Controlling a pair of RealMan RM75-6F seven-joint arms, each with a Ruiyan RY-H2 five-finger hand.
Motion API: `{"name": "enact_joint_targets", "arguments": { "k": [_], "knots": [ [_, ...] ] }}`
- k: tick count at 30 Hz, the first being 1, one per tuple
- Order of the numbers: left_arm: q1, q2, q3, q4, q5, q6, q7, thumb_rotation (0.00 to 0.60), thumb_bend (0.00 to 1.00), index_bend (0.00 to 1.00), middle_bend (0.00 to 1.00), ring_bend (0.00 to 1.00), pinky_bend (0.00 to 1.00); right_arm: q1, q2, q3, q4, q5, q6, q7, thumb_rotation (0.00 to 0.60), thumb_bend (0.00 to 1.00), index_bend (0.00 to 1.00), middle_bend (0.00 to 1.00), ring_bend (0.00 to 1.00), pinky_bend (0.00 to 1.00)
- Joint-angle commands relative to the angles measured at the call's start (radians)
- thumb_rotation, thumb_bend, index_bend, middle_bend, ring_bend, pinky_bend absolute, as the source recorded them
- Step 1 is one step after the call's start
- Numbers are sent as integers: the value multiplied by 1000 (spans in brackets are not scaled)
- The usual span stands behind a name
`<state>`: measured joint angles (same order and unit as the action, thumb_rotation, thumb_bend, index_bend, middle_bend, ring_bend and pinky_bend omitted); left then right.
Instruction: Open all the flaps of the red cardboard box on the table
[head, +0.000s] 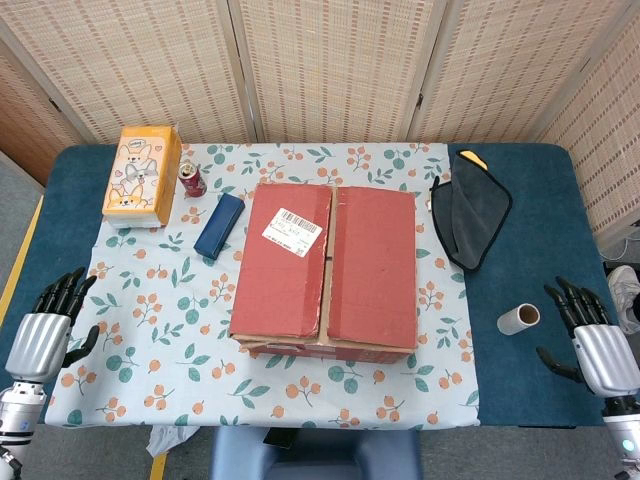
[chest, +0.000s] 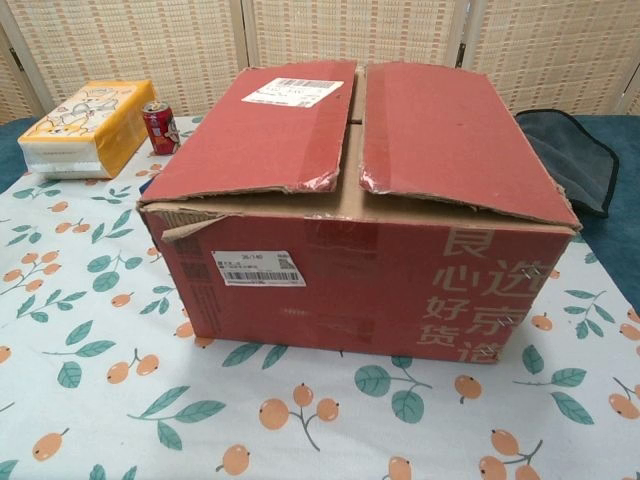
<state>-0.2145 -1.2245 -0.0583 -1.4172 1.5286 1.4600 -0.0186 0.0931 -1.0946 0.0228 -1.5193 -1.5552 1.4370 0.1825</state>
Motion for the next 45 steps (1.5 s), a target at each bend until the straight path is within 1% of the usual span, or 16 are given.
{"name": "enact_joint_targets", "arguments": {
  "k": [1,5,10,13,15,20,22,24,27,33,37,39,43,45],
  "knots": [
    [1,1,0,-3,0,1,0,600,488,0,34,0,150,4,-2,-1,2,-2,-6,-2,600,338,0,0,0,28],
    [-3,2,3,-3,8,-3,-1,600,488,0,34,0,149,6,-3,-8,2,-9,-11,-3,600,337,0,0,0,22],
    [-14,3,5,7,24,-13,-35,600,488,0,34,0,148,-1,-3,-16,-23,-49,28,6,600,338,0,0,0,19],
    [-16,3,7,15,27,-17,-43,600,488,0,34,0,146,11,7,-12,-38,-98,55,-4,600,337,0,0,0,18],
    [-17,5,7,16,27,-17,-53,600,488,0,34,0,145,28,24,-11,-52,-145,65,-43,600,337,0,0,0,18],
    [-9,10,9,5,41,8,-62,600,489,0,34,0,144,96,113,-16,-197,-208,1,-8,600,337,0,0,0,19],
    [-6,9,15,1,65,28,-59,600,489,0,34,0,143,129,142,-13,-257,-206,-58,-44,600,336,0,0,0,18],
    [-4,8,20,3,79,39,-60,600,490,0,35,0,142,161,159,-5,-309,-202,-115,-111,600,336,0,0,0,13],
    [-1,10,21,3,79,43,-71,600,495,0,38,0,134,212,142,20,-376,-203,-174,-186,600,336,0,0,0,10],
    [4,20,31,0,95,53,-85,600,500,0,38,0,131,288,91,63,-444,-185,-246,-255,600,336,0,0,0,4],
    [8,30,31,-1,90,55,-113,600,501,0,38,0,131,333,44,82,-465,-166,-293,-296,600,336,0,0,0,0],
    [9,35,34,-3,95,57,-125,600,504,0,38,0,131,360,16,92,-468,-153,-326,-337,600,336,0,0,0,0],
    [9,39,42,-5,116,67,-126,600,560,0,38,0,128,401,-58,108,-453,-141,-360,-419,600,336,0,0,0,0],
    [11,43,44,-6,120,69,-132,600,561,0,38,0,127,416,-88,114,-450,-125,-376,-450,600,336,0,0,0,0]
  ]
}}
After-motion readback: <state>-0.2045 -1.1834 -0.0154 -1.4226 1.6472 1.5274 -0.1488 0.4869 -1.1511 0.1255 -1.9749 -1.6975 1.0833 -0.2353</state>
